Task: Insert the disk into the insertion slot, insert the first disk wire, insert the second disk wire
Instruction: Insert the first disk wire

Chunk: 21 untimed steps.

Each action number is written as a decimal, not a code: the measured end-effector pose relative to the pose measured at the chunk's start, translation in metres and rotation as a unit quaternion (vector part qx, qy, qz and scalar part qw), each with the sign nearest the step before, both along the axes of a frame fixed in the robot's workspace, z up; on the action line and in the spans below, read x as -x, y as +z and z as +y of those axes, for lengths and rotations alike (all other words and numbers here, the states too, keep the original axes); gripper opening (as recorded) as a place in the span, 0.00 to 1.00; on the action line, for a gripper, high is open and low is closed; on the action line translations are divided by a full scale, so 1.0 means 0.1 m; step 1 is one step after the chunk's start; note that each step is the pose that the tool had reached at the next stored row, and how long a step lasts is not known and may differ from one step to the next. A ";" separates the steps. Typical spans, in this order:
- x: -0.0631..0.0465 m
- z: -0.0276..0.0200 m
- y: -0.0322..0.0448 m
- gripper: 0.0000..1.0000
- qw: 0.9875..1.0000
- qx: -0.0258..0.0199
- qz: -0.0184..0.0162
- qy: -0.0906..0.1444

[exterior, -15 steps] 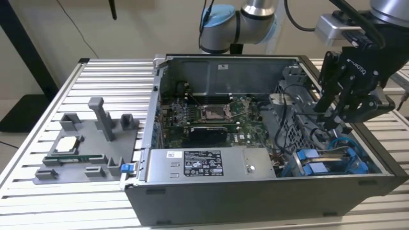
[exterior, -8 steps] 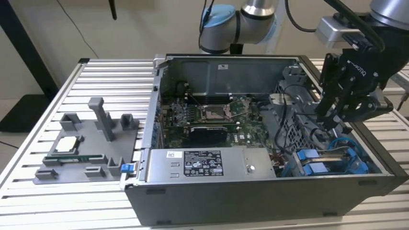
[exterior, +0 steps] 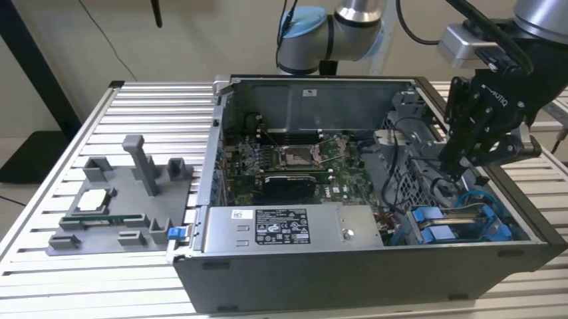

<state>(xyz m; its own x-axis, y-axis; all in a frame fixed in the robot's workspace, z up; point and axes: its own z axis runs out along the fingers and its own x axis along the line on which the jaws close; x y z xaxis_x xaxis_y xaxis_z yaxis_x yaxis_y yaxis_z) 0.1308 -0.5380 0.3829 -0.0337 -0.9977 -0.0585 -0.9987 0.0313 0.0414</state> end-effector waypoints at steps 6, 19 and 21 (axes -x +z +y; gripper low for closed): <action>-0.01 0.000 -0.001 1.00 1.000 -0.004 0.000 0.002; -0.01 0.000 -0.001 0.00 1.000 -0.004 0.000 0.002; -0.01 0.000 -0.001 0.00 1.000 -0.004 0.000 0.002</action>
<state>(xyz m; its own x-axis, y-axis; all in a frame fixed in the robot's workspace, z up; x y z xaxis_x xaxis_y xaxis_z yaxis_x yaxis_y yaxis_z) 0.1318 -0.5380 0.3828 -0.0301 -0.9974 -0.0661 -0.9988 0.0274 0.0415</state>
